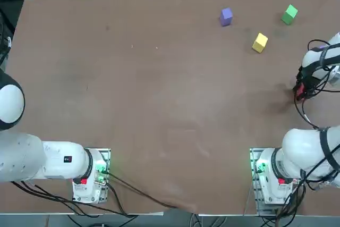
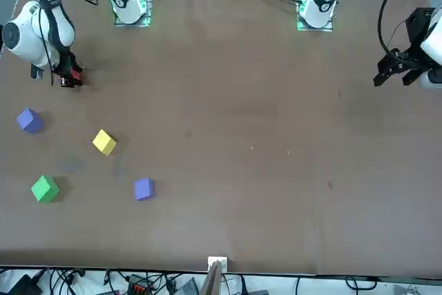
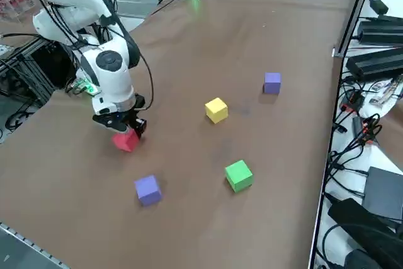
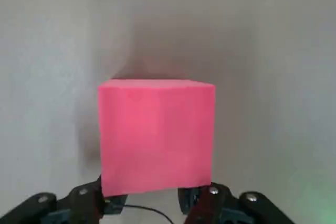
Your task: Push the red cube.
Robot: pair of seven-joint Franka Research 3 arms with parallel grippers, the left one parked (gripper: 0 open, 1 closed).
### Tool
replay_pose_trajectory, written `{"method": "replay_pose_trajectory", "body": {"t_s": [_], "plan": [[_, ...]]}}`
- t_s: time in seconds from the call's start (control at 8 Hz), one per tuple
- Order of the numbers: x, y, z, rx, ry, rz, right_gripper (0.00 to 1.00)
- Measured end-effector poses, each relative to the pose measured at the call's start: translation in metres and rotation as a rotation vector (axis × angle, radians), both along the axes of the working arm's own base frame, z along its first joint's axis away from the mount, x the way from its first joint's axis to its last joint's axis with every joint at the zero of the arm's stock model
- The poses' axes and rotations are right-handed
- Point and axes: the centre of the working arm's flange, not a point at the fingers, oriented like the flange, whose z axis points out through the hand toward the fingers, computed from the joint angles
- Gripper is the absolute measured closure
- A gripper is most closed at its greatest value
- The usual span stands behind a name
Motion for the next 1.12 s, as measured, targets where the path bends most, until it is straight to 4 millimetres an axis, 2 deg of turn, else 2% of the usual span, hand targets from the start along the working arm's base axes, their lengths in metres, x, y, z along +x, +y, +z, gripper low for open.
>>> {"method": "replay_pose_trajectory", "body": {"t_s": [0.75,1.12], "plan": [[-0.010,-0.034,0.007,-0.022,-0.005,0.037,0.46],[-0.008,-0.047,0.012,-0.036,-0.016,0.032,0.46]]}}
